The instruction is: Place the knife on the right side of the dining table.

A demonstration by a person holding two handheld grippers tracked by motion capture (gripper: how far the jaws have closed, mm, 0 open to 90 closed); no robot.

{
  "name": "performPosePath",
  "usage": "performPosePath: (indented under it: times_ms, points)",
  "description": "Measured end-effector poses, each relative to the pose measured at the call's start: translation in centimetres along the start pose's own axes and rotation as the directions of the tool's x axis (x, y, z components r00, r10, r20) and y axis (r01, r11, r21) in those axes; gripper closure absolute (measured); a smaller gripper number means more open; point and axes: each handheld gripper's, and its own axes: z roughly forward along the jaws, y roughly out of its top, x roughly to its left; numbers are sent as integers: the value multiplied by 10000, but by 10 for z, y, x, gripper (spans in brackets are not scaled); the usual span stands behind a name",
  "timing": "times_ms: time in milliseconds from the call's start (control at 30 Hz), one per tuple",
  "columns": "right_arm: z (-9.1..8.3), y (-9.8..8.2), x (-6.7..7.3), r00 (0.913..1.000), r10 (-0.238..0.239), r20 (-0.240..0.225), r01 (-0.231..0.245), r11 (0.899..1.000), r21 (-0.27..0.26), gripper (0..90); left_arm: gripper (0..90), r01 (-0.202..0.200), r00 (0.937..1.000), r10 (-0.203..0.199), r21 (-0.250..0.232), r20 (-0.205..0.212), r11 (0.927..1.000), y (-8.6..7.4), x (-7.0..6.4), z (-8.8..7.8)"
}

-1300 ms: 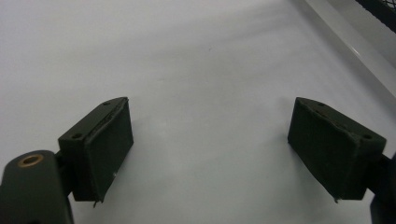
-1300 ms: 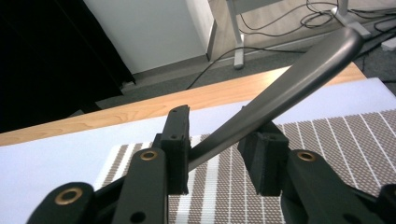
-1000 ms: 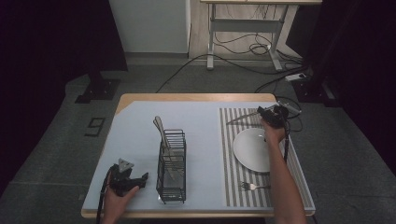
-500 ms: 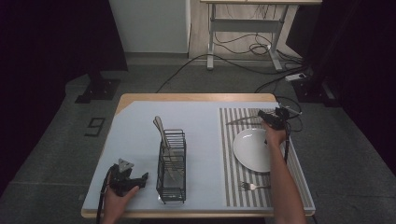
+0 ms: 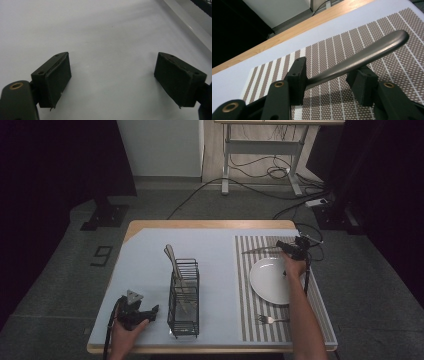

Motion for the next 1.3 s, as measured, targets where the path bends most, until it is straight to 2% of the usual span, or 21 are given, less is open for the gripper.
performPosePath:
  times_ms: [367, 467, 567, 833, 933, 1033, 1200, 1267, 1300]
  points:
    - [3, 0, -2, 9996, 197, 201, -202, 9995, 237, 492, 136, -9, 10000, 9, 3, 3, 10000, 0, 0, 0]
    - [3, 0, -2, 9990, 337, 307, -347, 9988, 342, 487, 136, -11, 10000, 11, 4, 3, 10000, 0, 0, 0]
    - [4, -1, -4, 9971, 670, 368, -690, 9961, 550, 483, 137, -12, 10000, 12, 3, 1, 10000, 0, 0, 0]
    - [0, 1, -3, 9954, 574, 768, -627, 9956, 693, 468, 136, -11, 10000, 11, 5, 1, 10000, 0, 0, 0]
    - [-1, 3, 0, 9974, 280, 665, -313, 9983, 488, 460, 137, -14, 10000, 14, 1, 1, 10000, 0, 0, 0]
    - [-1, 6, 7, 9995, -88, 301, 80, 9997, 238, 448, 136, 0, 10000, 0, 0, -1, 10000, 0, 0, 0]
    - [9, 13, 19, 9981, -598, 174, 590, 9974, 424, 438, 137, -16, 10000, 16, 2, 1, 10000, 0, 0, 0]
    - [17, 15, 25, 9960, -856, 268, 834, 9938, 736, 433, 136, -15, 10000, 15, 5, 2, 10000, 0, 0, 0]
    - [26, 14, 29, 9927, -1141, 394, 1102, 9898, 908, 433, 136, -9, 10000, 9, 10, 6, 10000, 0, 0, 0]
